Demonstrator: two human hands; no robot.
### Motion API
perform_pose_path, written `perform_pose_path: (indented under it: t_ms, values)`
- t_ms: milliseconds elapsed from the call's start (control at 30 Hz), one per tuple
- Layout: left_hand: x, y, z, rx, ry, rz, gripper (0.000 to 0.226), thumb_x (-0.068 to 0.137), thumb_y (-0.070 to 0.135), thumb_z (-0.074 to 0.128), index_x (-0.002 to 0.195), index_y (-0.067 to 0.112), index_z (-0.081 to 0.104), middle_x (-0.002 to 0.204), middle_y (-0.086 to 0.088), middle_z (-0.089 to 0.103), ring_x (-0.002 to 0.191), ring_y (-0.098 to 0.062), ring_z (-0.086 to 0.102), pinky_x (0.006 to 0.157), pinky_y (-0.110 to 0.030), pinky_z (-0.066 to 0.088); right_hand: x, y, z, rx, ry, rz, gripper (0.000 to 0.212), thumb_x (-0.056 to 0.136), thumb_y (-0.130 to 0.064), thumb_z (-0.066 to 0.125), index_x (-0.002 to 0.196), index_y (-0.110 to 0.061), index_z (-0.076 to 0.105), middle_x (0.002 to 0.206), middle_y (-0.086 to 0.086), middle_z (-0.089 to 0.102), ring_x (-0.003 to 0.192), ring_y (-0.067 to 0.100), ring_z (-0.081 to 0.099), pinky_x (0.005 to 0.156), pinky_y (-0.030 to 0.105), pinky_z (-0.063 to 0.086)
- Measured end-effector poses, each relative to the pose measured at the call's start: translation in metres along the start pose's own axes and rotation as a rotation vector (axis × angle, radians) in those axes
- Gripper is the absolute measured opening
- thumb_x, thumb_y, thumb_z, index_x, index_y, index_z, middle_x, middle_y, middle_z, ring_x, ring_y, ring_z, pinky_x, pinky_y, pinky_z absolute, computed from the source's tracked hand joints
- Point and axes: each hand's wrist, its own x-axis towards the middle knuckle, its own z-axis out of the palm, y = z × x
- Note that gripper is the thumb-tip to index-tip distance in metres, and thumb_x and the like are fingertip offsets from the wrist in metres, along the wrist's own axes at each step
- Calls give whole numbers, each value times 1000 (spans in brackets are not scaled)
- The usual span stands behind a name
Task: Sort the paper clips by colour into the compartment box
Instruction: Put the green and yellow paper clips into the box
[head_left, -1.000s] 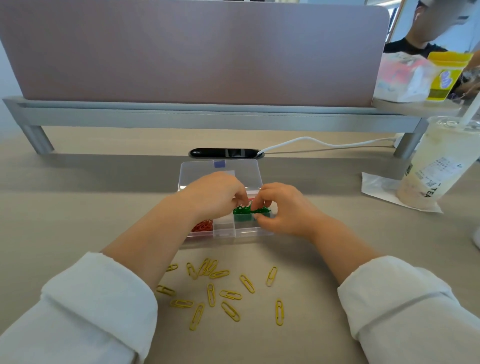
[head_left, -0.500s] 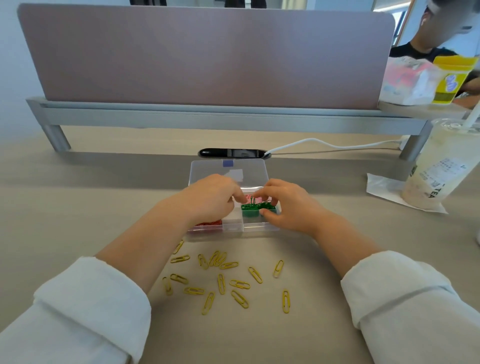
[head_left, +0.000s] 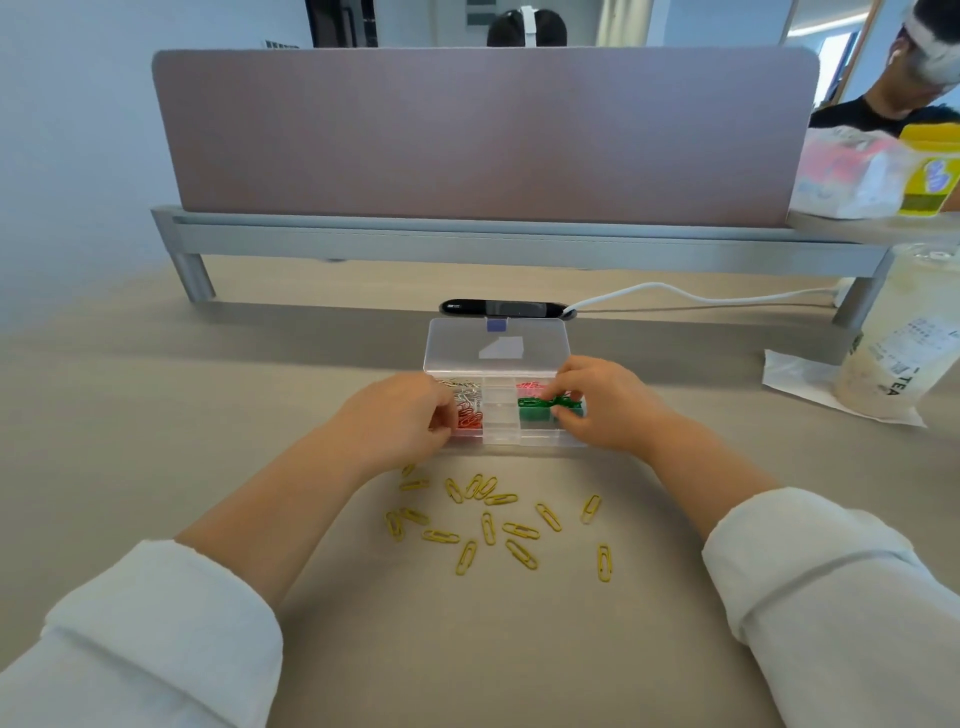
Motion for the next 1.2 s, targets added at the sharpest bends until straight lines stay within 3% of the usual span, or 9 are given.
perform_pose_path:
  t_ms: [233, 333, 433, 600, 767, 867, 1033, 1133, 1200]
  values:
    - [-13, -8, 1, -109, 216, -31, 9, 82, 10, 58, 87, 16, 64, 86, 5, 52, 79, -16, 55, 78, -31, 47, -19, -22, -6, 28, 147, -30, 17, 84, -11, 56, 96, -14, 68, 88, -1, 60, 79, 15, 52, 79, 32, 48]
    - [-24, -21, 1, 24, 66, -208, 18, 87, 16, 51, 102, 17, 61, 103, -1, 55, 100, -21, 55, 85, -29, 41, -33, -38, -14, 10, 9, -17, 12, 86, -16, 53, 85, -13, 65, 70, -6, 53, 71, 17, 51, 72, 31, 48]
    - [-35, -28, 8, 22, -78, -266, 29, 93, 15, 42, 117, 16, 58, 122, -7, 51, 114, -24, 48, 96, -30, 37, -41, -46, -17, -178, -141, 145, 15, 88, -21, 49, 79, -12, 57, 79, 1, 54, 79, 22, 53, 70, 30, 45]
    - [-46, -17, 14, -265, -27, -218, 37, 88, -5, 36, 105, 11, 65, 107, -5, 57, 104, -18, 52, 91, -22, 37, -51, -50, -16, -307, -336, 397, 29, 84, -8, 50, 56, -11, 47, 66, 6, 57, 55, 18, 48, 62, 26, 45]
    - [-55, -1, 16, -770, -22, -200, 39, 86, -16, 32, 92, 9, 61, 88, -2, 59, 77, -8, 54, 66, -5, 46, -51, -68, -5, 312, -328, 375, 20, 95, -9, 40, 80, -10, 54, 73, 5, 60, 60, 17, 57, 60, 24, 51]
    - [-53, -11, 11, -547, 156, -263, 35, 87, -7, 37, 101, 11, 64, 102, -4, 58, 93, -15, 54, 80, -17, 42, -53, -78, -1, 545, -255, 319, 19, 96, -8, 40, 84, -11, 55, 72, 3, 58, 60, 12, 56, 54, 17, 49]
    - [-54, -34, 11, -131, -1, -433, 35, 92, 8, 40, 121, 12, 58, 132, -11, 48, 122, -28, 45, 105, -32, 34, -51, -81, 5, 351, -215, 276, 27, 97, -12, 40, 116, -10, 59, 93, 1, 61, 74, 13, 56, 67, 20, 48]
    - [-56, -23, 11, -462, 7, -378, 35, 90, -4, 38, 114, 5, 62, 119, -12, 59, 103, -20, 57, 91, -23, 42, -50, -89, 9, 245, -245, 152, 34, 98, -11, 37, 126, -14, 56, 130, 3, 54, 112, 17, 51, 88, 21, 39]
    - [-58, -15, 11, -677, -14, -347, 36, 90, -9, 36, 111, 3, 62, 105, -10, 61, 83, -13, 59, 73, -12, 45, -50, -92, 11, 285, -248, 128, 35, 97, -8, 37, 122, -14, 60, 127, 3, 56, 107, 15, 52, 82, 18, 41]
